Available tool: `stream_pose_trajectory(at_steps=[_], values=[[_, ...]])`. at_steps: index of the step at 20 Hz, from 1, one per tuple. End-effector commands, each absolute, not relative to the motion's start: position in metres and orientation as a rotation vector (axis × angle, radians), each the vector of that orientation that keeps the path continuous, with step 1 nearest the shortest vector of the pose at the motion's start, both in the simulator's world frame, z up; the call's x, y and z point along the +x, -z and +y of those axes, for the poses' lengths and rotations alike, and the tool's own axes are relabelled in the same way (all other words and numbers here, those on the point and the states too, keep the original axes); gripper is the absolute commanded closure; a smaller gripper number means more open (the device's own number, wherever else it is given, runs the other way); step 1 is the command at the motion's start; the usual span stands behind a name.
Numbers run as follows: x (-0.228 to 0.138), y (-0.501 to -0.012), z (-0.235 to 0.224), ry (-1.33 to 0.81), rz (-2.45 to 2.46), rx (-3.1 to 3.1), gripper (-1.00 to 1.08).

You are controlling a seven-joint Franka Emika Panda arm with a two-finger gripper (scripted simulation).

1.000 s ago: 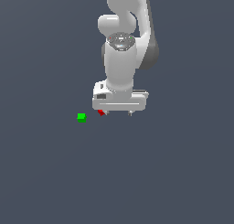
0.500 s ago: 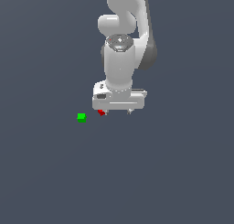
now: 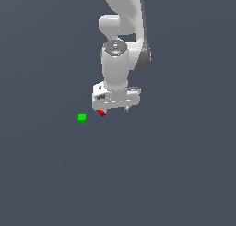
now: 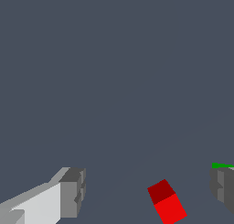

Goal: Stack the red cube on top of the green cube.

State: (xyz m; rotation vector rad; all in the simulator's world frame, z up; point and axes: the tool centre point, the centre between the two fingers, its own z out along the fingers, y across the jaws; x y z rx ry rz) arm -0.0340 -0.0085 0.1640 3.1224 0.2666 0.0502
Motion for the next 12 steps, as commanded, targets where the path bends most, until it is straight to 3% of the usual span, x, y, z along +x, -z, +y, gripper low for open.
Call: stream_pose_trajectory(at_steps=[1, 12], values=[[-0.047, -0.154, -0.014, -0.045, 0.342, 3.116, -0.92], [-0.098, -0.112, -0.048, -0.023, 0.675, 3.065, -0.92]])
